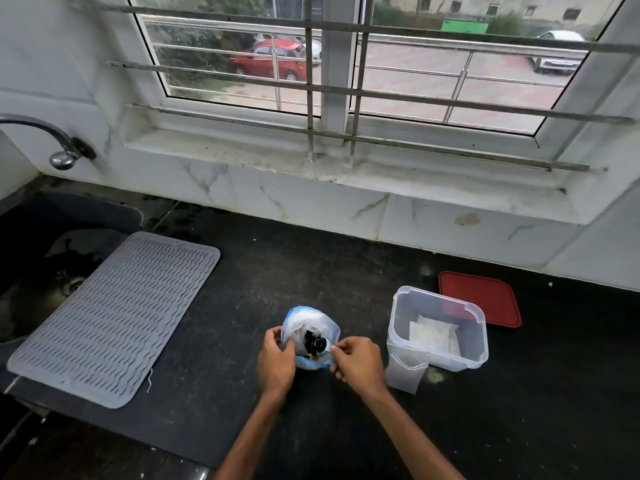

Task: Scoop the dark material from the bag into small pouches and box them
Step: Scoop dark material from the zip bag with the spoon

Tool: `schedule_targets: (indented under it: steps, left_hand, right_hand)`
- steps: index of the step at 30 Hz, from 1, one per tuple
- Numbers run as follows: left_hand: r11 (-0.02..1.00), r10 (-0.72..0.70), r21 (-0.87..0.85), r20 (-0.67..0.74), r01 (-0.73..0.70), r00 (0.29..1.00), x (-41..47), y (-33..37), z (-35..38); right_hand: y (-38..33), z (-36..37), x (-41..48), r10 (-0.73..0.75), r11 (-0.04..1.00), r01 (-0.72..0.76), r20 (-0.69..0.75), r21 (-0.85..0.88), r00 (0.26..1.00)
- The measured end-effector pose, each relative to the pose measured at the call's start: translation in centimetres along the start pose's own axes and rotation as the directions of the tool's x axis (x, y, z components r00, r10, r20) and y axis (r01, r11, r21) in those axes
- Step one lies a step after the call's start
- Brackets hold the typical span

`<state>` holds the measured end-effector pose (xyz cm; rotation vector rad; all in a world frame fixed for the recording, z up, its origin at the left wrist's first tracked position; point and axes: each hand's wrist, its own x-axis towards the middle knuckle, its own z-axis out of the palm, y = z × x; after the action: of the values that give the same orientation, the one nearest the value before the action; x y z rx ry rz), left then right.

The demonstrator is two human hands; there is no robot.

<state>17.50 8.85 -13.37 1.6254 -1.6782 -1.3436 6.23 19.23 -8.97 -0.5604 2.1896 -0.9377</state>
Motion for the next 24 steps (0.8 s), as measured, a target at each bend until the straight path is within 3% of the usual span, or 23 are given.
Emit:
schedule_targets:
  steps: [3,6,7,10,13,15,17,20,22,24]
  left_hand:
    - [1.0,-0.023,0.006,0.034,0.023,0.999,-0.1,-0.5,0.5]
    - [0.999,-0.038,-0.001,0.037,0.039,0.999,-0.3,-0.3,0.6]
    - [0.999,-0.045,0.003,0.037,0.045,0.998,-0.3,-0.4,0.6]
    - [0.999,-0.03,-0.011,0.045,0.03,0.999,-0.6,-0.4,0.6]
    - [1.0,0.002,-0.029,0.043,-0.001,0.999,-1.4,0.3,0.2]
    - [0.998,0.046,-0.037,0.02,-0.045,0.999,-2.4,0.9,-0.2]
    - [0.985,0.162,-0.046,-0.106,-0.167,0.981,-3.5,1.6,-0.6]
    - [0.884,0.433,-0.015,-0.354,-0.468,0.829,-5.6,2.9,-0.6]
    - [0.856,0.466,-0.063,-0.335,-0.513,0.819,-7.5,3.8,0.7]
    - [0.901,0.398,-0.125,-0.145,-0.416,0.906,-9.3,3.6,3.1]
  right_hand:
    - [-0.4,1.0,0.3,-0.141,0.962,0.124,-0.056,-0.242,0.988]
    - [0.1,1.8,0.5,-0.204,0.92,0.162,-0.085,-0.356,0.975]
    - [0.4,1.9,0.5,-0.194,0.931,0.157,-0.083,-0.33,0.977]
    - [0.3,1.2,0.1,0.017,0.997,-0.014,-0.041,0.076,0.999]
    - [0.1,-0.1,-0.2,0.169,0.918,-0.188,0.084,0.349,0.982]
    - [0.0,-1.2,-0.8,0.179,0.876,-0.232,0.161,0.423,0.971]
    - [-0.2,-2.3,-1.7,0.167,0.852,-0.25,0.213,0.461,0.963]
    - [-0.3,-5.0,-3.4,0.152,0.818,-0.268,0.258,0.509,0.954]
    - [-0.1,-7.4,-4.6,0.138,0.808,-0.249,0.239,0.534,0.961]
    - [0.4,-10.0,-5.6,0.114,0.806,-0.2,0.186,0.557,0.976]
